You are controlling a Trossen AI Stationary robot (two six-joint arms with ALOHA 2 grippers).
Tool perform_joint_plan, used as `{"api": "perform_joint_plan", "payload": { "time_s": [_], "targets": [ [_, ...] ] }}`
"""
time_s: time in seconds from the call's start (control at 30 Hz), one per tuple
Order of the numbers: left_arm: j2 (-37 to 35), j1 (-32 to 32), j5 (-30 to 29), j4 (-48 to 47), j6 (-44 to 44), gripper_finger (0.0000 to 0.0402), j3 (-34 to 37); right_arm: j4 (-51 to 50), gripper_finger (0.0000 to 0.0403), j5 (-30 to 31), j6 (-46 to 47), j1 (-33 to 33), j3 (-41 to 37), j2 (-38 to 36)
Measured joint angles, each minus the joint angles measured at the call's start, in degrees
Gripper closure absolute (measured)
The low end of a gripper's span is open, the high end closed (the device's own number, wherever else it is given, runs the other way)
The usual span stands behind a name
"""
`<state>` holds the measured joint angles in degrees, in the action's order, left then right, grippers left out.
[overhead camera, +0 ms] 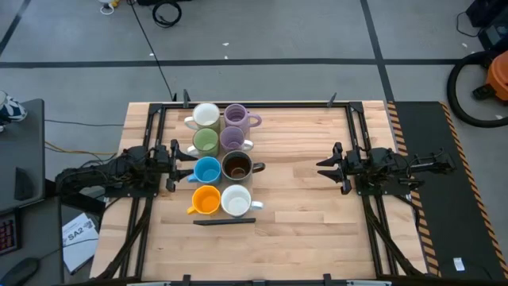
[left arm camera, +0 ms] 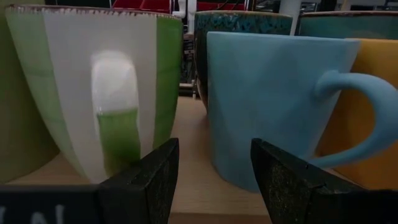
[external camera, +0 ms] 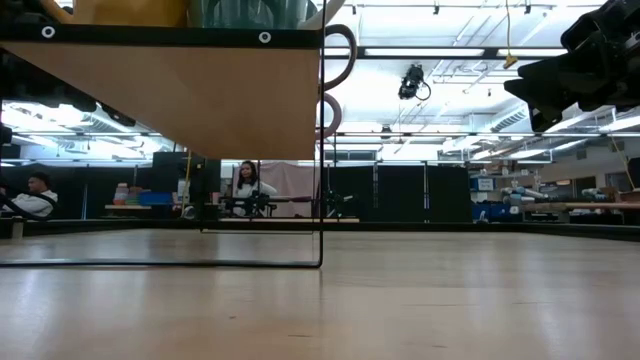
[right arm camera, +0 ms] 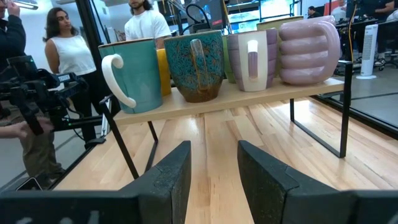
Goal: Place coffee mugs
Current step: Return to Home Position
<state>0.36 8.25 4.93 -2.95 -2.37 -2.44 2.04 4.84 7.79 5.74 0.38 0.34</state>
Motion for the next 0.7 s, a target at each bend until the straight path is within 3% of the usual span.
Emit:
{"api": "perform_joint_plan", "payload": {
  "time_s": [0.7],
  "targets": [
    [0.00, 0.00, 0.20, 3.44, 0.02, 0.0195, 0.35, 0.00, 0.0266, 0.02, -0.01, 0.00, -0.02, 0.00]
  ]
}}
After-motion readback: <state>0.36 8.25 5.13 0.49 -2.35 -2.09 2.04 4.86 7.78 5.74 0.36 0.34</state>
